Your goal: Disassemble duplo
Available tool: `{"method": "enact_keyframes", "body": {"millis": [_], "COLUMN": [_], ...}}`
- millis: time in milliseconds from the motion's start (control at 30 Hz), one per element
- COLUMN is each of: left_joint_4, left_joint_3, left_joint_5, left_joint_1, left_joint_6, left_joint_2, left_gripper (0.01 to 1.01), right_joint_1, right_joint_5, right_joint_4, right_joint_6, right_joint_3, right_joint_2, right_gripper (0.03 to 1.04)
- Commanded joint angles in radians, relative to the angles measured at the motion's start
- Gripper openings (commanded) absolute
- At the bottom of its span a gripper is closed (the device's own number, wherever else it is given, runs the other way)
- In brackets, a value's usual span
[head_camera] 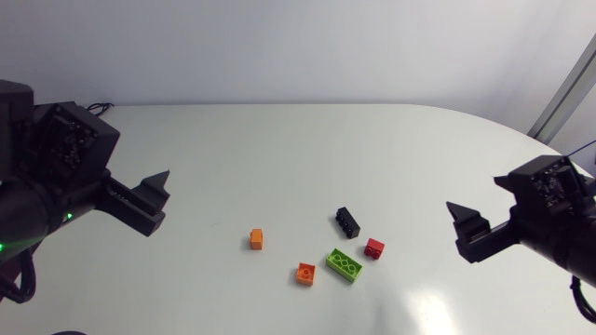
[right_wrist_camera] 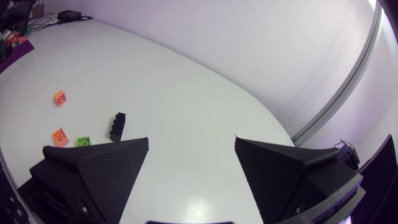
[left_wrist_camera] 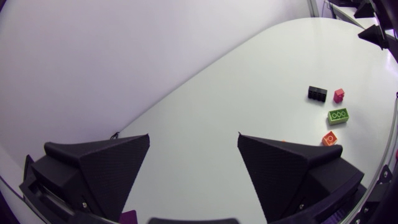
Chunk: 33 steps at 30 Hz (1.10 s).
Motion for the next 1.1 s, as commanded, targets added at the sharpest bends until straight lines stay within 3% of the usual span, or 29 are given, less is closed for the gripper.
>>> {"method": "enact_keyframes", "body": {"millis": [0,133,267,433,833,1067], "left_joint_4": [0.018,0.023,0.012,-0.011,-0.017,-0.017], "left_joint_3": [-0.056,-0.083,-0.105,-0.112,-0.221,-0.3], "left_joint_5": [-0.067,-0.091,-0.121,-0.136,-0.133,-0.128], "left_joint_1": [-0.04,-0.016,0.026,0.089,0.164,0.247], "left_joint_6": [-0.046,-0.054,0.023,0.033,-0.042,-0.06], "left_joint_2": [-0.043,-0.111,-0.175,-0.275,-0.511,-0.664], "left_gripper": [0.984,0.984,0.984,0.984,0.984,0.984], "right_joint_1": [-0.012,-0.015,-0.016,-0.082,-0.139,-0.157], "right_joint_5": [0.024,0.027,0.029,0.061,0.083,0.086], "right_joint_4": [-0.035,-0.052,-0.042,-0.037,-0.009,0.0], "right_joint_6": [0.023,0.02,0.038,-0.002,-0.078,-0.02], "right_joint_3": [0.025,0.017,-0.003,-0.009,-0.096,-0.142], "right_joint_2": [-0.054,-0.138,-0.247,-0.317,-0.534,-0.567], "right_gripper": [1.0,1.0,1.0,1.0,1.0,1.0]}}
